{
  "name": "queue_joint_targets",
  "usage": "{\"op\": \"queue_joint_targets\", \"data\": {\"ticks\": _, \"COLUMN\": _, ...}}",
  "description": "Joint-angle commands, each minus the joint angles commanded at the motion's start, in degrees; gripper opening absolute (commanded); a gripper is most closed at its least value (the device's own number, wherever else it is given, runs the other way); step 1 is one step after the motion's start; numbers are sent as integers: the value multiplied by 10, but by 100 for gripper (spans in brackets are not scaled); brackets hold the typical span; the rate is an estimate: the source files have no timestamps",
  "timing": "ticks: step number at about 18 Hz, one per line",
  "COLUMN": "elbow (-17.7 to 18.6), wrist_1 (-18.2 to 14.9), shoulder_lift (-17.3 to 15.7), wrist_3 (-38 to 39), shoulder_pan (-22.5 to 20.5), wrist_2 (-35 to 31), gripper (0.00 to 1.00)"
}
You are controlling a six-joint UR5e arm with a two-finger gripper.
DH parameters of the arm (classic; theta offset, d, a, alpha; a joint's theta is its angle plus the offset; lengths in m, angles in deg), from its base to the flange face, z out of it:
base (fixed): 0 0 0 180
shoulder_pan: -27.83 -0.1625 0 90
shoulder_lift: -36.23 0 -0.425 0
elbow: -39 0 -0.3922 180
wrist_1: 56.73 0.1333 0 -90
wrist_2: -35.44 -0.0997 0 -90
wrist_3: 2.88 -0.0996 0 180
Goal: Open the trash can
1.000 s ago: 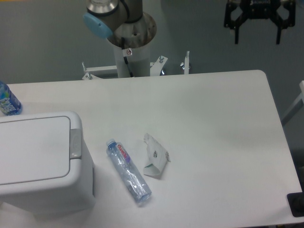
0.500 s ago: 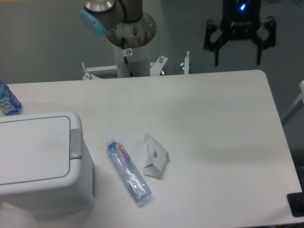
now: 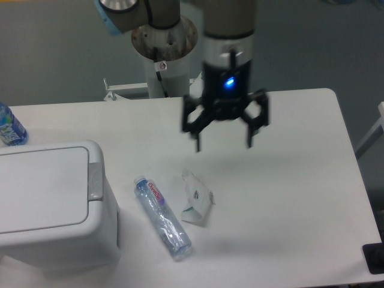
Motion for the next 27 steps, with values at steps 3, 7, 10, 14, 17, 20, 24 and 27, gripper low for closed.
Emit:
{"op": "queue_joint_targets", "data": {"ticks": 3, "elbow": 1, "wrist_1": 9, "shoulder_lift": 8, "wrist_3": 24, "shoulder_pan": 24, "wrist_2": 26, "gripper": 100}}
{"op": "queue_joint_targets", "data": {"ticks": 7, "elbow": 6, "wrist_1": 9, "shoulder_lift": 11, "wrist_3": 45, "shoulder_pan": 39, "wrist_2": 34, "gripper": 100}}
{"op": "queue_joint_targets", "data": {"ticks": 10, "elbow": 8, "wrist_1": 9, "shoulder_lift": 14, "wrist_3": 47, "shoulder_pan": 51, "wrist_2": 34, "gripper": 100}}
{"op": "queue_joint_targets", "data": {"ticks": 14, "elbow": 10, "wrist_1": 9, "shoulder_lift": 16, "wrist_3": 48, "shoulder_pan": 56, "wrist_2": 34, "gripper": 100}}
{"op": "queue_joint_targets", "data": {"ticks": 17, "elbow": 12, "wrist_1": 9, "shoulder_lift": 17, "wrist_3": 48, "shoulder_pan": 60, "wrist_2": 34, "gripper": 100}}
{"op": "queue_joint_targets", "data": {"ticks": 20, "elbow": 13, "wrist_1": 9, "shoulder_lift": 20, "wrist_3": 48, "shoulder_pan": 62, "wrist_2": 33, "gripper": 100}}
{"op": "queue_joint_targets", "data": {"ticks": 24, "elbow": 20, "wrist_1": 10, "shoulder_lift": 22, "wrist_3": 46, "shoulder_pan": 69, "wrist_2": 32, "gripper": 100}}
{"op": "queue_joint_targets", "data": {"ticks": 27, "elbow": 20, "wrist_1": 10, "shoulder_lift": 22, "wrist_3": 46, "shoulder_pan": 69, "wrist_2": 31, "gripper": 100}}
